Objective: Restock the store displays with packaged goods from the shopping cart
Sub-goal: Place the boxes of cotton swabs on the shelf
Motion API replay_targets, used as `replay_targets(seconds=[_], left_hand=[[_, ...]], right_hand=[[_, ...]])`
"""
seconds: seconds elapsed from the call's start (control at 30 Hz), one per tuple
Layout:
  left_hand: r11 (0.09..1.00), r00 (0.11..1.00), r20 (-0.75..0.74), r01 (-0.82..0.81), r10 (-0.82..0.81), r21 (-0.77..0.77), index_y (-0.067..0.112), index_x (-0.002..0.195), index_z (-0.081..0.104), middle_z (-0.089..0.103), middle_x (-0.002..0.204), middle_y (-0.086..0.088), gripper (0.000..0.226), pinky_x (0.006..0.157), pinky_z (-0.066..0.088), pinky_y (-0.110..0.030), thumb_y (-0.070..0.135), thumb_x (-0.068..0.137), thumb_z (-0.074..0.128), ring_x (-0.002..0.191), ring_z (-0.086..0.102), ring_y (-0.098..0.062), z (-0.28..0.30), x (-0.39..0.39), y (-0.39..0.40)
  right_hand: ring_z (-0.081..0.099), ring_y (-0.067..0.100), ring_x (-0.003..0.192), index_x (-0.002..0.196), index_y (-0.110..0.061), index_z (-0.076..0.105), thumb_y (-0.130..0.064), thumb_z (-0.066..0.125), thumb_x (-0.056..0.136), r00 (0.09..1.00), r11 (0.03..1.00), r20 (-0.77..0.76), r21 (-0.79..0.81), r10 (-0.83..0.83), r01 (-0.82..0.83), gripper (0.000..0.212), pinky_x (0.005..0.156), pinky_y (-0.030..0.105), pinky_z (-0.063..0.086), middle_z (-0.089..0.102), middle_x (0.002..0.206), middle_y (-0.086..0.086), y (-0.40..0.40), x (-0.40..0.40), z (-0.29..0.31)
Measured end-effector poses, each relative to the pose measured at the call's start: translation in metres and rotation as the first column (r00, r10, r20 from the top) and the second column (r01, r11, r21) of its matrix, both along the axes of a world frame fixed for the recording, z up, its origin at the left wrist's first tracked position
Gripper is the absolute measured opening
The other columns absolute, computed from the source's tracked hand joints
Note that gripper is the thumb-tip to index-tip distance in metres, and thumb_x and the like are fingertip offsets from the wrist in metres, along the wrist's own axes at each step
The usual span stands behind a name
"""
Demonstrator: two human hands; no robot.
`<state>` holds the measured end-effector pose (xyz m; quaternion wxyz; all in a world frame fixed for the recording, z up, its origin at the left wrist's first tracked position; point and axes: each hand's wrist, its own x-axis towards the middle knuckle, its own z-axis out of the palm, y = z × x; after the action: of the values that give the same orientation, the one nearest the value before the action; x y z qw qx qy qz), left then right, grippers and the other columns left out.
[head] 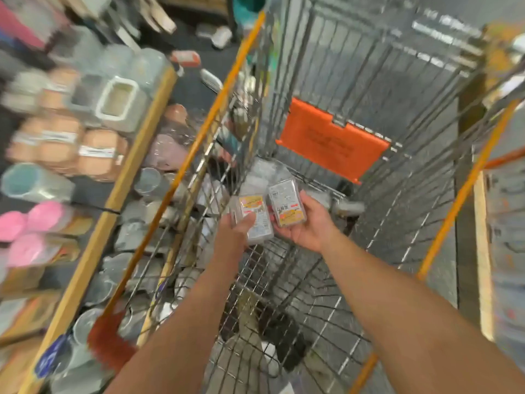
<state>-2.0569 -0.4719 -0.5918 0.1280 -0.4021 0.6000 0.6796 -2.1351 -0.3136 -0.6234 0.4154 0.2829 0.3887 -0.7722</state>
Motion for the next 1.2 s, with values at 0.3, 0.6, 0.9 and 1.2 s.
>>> replay_targets(seconds=[0.3,0.6,0.9,1.2], left_hand=[[0.926,0.889,-0.277,-0.379,0.364,0.000,0.023,0.118,0.044,0.054,0.095,0.014,0.020,0.047,0.043,-0.008,0.023,0.100,0.052,0.061,0.057,0.013,0.161,0.165,0.010],[0.696,0.598,-0.566,-0.716,0.568,-0.058,0.014,0.119,0.065,0.070,0.117,-0.017,0.078,0.084,0.050,-0.042,0.058,0.056,0.078,0.100,0.068,-0.032,0.279,0.356,-0.076],[0.435,0.374,-0.681,-0.896,0.629,-0.090,0.016,0.125,0.060,0.069,0.120,-0.013,0.075,0.093,0.052,-0.057,0.049,0.059,0.077,0.108,0.067,-0.031,0.342,0.550,-0.110],[0.321,0.366,-0.734,-0.923,0.572,-0.210,0.015,0.123,0.059,0.071,0.116,-0.011,0.077,0.093,0.054,-0.053,0.053,0.059,0.077,0.103,0.069,-0.028,0.371,0.691,-0.206]], right_hand=[[0.072,0.032,0.080,0.124,-0.004,0.046,-0.011,0.098,0.034,0.780,0.799,-0.409,-0.173,0.474,-0.576,0.104,0.067,0.037,0.061,0.068,0.093,0.021,-0.014,0.081,0.196],[0.073,0.030,0.078,0.117,-0.011,0.060,-0.018,0.094,0.034,0.304,0.383,-0.692,-0.043,0.655,-0.923,0.090,0.067,0.037,0.057,0.073,0.098,0.016,-0.134,0.229,0.362],[0.059,0.012,0.067,0.103,-0.019,0.061,-0.018,0.073,0.076,-0.106,0.317,-0.804,0.347,0.584,-0.883,0.030,0.057,0.026,0.034,0.070,0.084,-0.002,-0.253,0.396,0.422],[0.055,0.011,0.062,0.103,-0.015,0.069,-0.016,0.062,0.095,-0.281,0.278,-0.806,0.471,0.520,-0.837,0.011,0.053,0.023,0.036,0.070,0.083,0.006,-0.350,0.517,0.422]])
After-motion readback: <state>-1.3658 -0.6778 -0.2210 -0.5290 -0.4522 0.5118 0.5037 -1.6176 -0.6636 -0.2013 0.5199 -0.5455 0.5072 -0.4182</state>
